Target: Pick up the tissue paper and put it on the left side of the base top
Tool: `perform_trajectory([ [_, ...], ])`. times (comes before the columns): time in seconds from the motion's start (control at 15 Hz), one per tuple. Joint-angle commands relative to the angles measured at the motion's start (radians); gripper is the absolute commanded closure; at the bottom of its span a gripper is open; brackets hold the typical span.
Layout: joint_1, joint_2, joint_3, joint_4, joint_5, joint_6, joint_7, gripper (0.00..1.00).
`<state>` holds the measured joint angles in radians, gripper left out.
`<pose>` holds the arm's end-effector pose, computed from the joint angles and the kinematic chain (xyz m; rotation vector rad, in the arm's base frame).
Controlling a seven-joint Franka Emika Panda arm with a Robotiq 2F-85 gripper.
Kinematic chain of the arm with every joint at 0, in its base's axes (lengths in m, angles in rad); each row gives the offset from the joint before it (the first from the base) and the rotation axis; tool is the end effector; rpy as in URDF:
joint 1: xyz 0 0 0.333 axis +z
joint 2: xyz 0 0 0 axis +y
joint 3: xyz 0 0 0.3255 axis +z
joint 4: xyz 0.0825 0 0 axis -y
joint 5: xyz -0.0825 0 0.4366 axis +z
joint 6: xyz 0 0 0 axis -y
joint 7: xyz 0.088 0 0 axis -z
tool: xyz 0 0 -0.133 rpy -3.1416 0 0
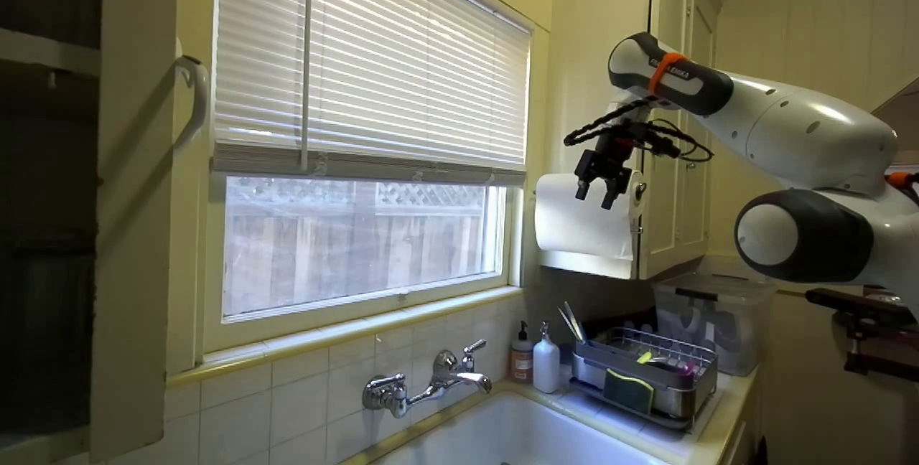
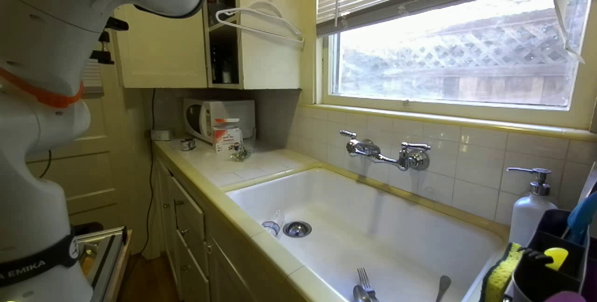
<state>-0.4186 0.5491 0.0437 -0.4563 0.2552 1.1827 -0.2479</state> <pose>0.6347 -0.2224 0.7611 -2.9371 0.0252 -0.3650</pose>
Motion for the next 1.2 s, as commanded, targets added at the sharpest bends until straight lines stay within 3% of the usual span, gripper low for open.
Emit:
perform_trajectory([
  [0.0,-0.017,0.015,-0.024,0.025,-0.02,-0.063,-0.019,0.0],
  [0.27,-0.039,0.023,-0.033,0.026,0.001,0.042,-0.021,0.0],
  [0.6,-0.08,0.043,-0.001,0.021,0.073,0.3,0.011,0.0],
  [1.13,-0.068,0.043,-0.02,0.021,0.03,0.275,0.051,0.0],
])
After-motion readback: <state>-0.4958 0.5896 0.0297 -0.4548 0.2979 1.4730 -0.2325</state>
